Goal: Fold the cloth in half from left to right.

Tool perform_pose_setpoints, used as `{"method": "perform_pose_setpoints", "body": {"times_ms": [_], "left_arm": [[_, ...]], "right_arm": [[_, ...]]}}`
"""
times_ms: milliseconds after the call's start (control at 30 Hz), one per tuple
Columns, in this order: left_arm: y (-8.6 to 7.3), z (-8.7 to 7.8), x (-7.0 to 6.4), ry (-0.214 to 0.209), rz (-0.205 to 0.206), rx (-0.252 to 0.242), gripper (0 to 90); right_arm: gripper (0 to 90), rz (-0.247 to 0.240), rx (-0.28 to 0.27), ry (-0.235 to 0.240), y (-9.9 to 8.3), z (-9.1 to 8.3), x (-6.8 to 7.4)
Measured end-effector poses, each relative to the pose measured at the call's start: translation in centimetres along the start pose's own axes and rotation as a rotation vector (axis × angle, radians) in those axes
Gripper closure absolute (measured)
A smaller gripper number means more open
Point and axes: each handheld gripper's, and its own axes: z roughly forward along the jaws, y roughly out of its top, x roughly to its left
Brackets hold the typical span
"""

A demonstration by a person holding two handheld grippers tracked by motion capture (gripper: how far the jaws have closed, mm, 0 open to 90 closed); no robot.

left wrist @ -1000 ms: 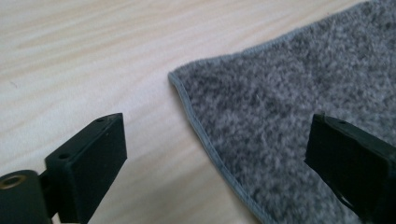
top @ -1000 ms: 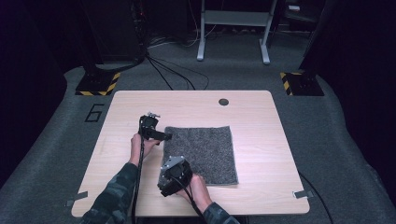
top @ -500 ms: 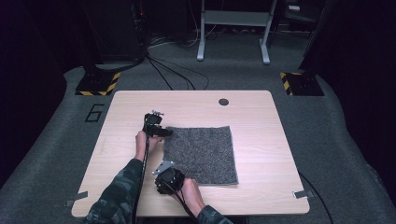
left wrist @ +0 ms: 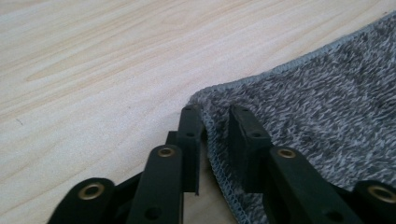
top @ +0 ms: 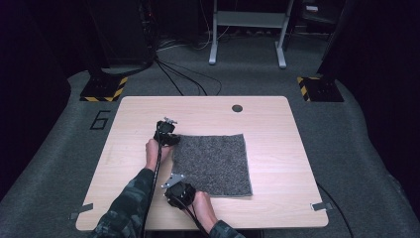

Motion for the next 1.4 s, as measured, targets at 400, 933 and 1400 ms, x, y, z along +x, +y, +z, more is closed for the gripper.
{"method": "perform_pose_setpoints", "body": {"times_ms": [400,933,1400], "left_arm": [[-0.2,0.1,-0.2,-0.01,0.004,-0.026,88.0],[1.2,-2.4,0.0,-0.01,0.027,-0.072,88.1],[3.2,-6.2,1.2,0.027,0.047,-0.108,88.1]], "right_arm": [[86.2,0.033,-0.012,-0.001,-0.5,-0.3,0.3],[87.7,0.075,-0.132,0.032,-0.2,-3.7,-0.3],[87.8,0.065,-0.26,0.052,2.8,-6.4,0.0]]}}
